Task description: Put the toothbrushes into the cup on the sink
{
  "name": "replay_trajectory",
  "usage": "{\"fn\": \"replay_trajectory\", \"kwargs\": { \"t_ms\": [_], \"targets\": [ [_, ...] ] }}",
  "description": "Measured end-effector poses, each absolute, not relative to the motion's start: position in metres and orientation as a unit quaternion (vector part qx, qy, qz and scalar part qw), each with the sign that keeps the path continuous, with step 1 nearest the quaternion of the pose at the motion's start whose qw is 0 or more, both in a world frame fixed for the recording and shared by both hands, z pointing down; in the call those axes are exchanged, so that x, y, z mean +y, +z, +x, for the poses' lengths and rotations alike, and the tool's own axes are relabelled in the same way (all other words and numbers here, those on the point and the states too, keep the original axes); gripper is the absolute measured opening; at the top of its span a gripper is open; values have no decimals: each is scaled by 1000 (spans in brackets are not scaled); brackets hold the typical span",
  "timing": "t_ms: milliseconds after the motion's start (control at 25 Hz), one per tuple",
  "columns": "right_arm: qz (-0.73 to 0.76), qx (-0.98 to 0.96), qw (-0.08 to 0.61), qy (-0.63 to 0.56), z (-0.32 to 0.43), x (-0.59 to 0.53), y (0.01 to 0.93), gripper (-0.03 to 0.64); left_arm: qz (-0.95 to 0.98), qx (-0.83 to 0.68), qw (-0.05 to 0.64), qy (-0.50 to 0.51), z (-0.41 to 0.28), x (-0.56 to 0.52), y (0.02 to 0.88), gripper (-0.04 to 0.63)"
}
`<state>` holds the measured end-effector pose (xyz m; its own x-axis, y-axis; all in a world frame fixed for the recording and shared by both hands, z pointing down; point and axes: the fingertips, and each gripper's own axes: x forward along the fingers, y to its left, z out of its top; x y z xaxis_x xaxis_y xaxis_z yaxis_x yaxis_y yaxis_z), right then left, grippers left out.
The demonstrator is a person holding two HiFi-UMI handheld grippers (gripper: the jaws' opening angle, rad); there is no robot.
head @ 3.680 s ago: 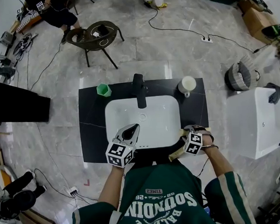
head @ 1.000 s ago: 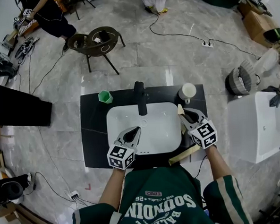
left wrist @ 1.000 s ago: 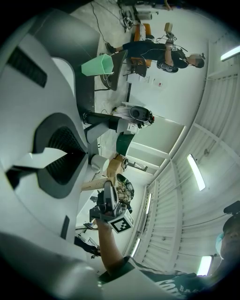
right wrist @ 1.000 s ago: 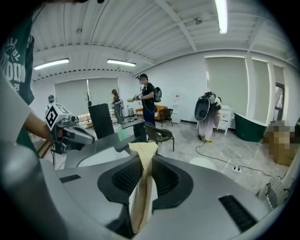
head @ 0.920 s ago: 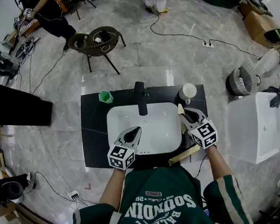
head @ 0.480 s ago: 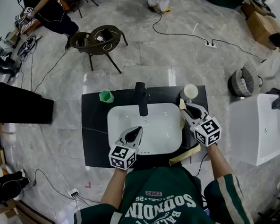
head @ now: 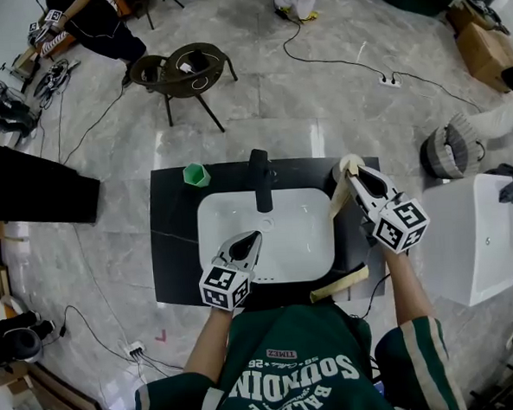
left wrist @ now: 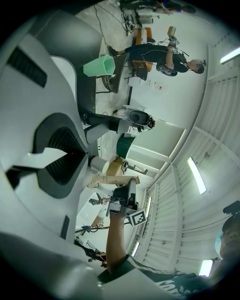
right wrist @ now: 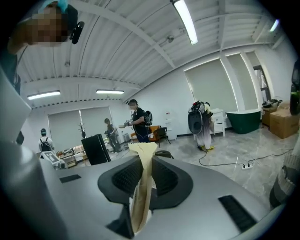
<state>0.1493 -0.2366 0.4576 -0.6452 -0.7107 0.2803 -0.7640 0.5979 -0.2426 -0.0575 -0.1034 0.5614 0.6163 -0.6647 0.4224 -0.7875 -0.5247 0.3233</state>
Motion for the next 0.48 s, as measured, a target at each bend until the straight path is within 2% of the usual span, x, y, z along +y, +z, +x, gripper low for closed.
{"fn": "replay_trajectory", "kwargs": {
  "t_ms": [480],
  "targets": [
    [475, -862, 12, 179, 203, -283, 437, 80, 860, -425, 253, 128, -61, -104, 565, 9]
  ]
}}
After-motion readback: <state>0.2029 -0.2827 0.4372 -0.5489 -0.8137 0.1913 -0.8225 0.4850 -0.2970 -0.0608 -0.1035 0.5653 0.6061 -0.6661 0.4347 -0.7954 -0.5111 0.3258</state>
